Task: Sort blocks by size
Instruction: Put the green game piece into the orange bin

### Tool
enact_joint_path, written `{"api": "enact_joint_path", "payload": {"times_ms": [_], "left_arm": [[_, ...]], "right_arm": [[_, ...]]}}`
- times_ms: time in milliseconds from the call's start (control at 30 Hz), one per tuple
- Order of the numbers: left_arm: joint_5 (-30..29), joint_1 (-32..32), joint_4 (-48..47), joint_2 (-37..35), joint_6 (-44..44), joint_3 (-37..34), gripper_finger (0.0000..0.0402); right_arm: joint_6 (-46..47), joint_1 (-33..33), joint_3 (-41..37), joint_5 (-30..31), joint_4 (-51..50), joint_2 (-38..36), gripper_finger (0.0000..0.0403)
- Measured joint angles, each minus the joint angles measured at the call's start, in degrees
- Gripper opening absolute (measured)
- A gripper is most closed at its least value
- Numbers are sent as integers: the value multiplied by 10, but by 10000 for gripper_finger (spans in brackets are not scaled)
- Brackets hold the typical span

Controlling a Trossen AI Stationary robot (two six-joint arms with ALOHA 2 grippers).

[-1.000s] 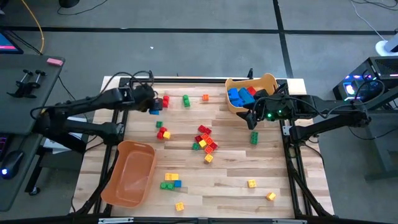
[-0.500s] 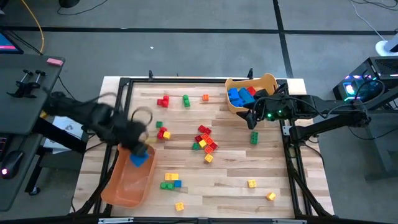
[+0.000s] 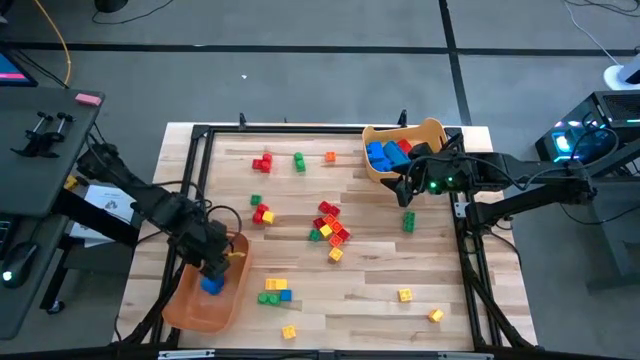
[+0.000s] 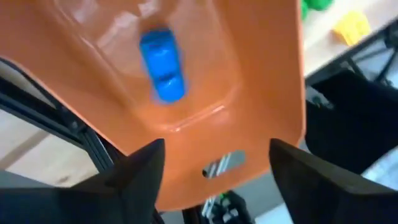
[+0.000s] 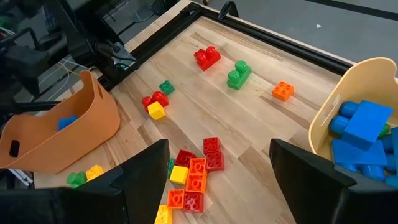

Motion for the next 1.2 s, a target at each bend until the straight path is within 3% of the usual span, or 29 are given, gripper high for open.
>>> {"api": "enact_joint_path", "payload": {"times_ms": [133,367,467,567,667,733,867,1100,1200], "left_arm": [[13,36,40,-4,66,14,301],[-21,126,247,49,260,65,288],[-26,138,209,136,419,129,281],[-58,121,103,240,580,208,277],[-117,78,9,327,696,261,275],[-136,47,0,364,744,266,272],[-143,-5,71,395,761,233,265],[-173,-48,209,394,656,154,253],[-193,-52,218,394,612,135,250]], "right_arm": [[0,0,0,0,0,0,275],[0,0,0,0,2,0,275],[0,0,0,0,2,0,275],[0,0,0,-12,2,0,275],[0,0,0,-27,1,0,275],[0,0,0,-31,-4,0,275],[0,0,0,-32,-8,0,275],[-20,0,0,-43,-15,0,275],[-25,0,0,-43,-27,0,275]]}}
